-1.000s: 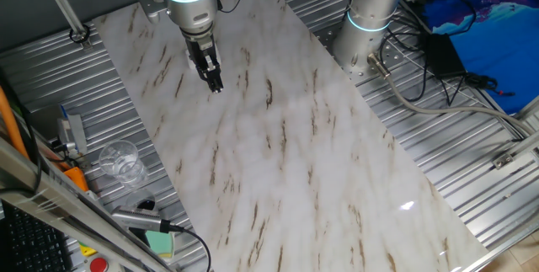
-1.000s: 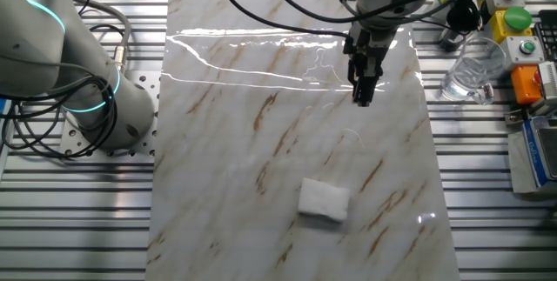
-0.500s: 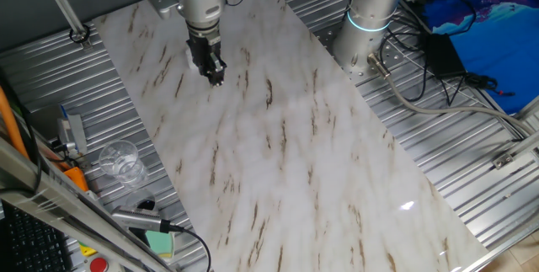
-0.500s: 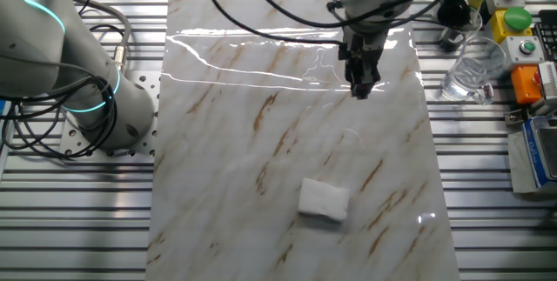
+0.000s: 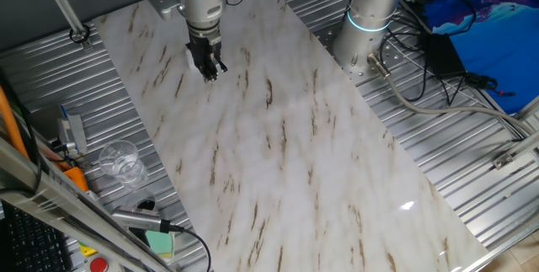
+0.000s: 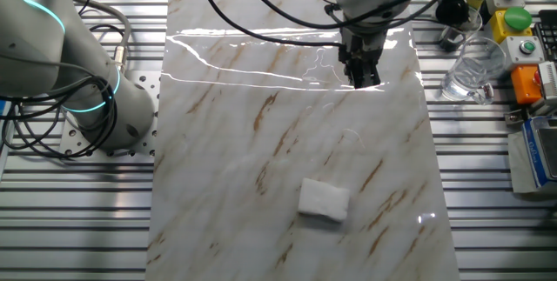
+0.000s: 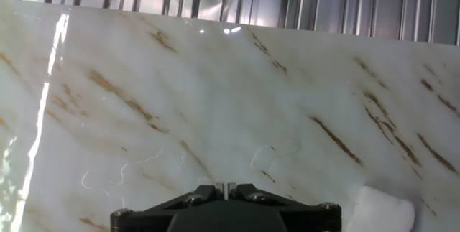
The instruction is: Clean the tabletop with a sponge
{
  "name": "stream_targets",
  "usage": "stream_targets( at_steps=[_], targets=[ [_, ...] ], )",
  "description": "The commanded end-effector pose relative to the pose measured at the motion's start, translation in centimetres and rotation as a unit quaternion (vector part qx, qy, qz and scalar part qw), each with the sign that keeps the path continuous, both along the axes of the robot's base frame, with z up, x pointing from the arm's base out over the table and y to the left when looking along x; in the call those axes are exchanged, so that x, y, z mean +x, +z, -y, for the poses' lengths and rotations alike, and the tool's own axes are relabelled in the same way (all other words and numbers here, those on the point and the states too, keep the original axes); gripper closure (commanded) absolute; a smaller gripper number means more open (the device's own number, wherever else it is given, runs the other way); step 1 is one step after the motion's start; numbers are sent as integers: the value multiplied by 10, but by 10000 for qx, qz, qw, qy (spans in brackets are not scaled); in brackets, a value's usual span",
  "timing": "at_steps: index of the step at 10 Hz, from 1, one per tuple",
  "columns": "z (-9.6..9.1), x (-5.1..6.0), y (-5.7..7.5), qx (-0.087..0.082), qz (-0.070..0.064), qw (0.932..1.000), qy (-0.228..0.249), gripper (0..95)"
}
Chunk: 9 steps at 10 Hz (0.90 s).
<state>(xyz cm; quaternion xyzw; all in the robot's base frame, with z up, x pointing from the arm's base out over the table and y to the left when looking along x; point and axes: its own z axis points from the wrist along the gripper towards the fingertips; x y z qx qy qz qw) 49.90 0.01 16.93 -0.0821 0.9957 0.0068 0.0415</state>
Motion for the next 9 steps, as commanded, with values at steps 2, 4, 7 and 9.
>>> stream_targets(
  at_steps=[2,4,7,9],
  targets=[
    [0,0,0,-7,1,10000,15,950],
    [0,0,0,-27,-3,10000,2,950],
    [0,0,0,-25,-13,10000,66,950],
    [0,-1,0,-22,-16,10000,88,950]
  ],
)
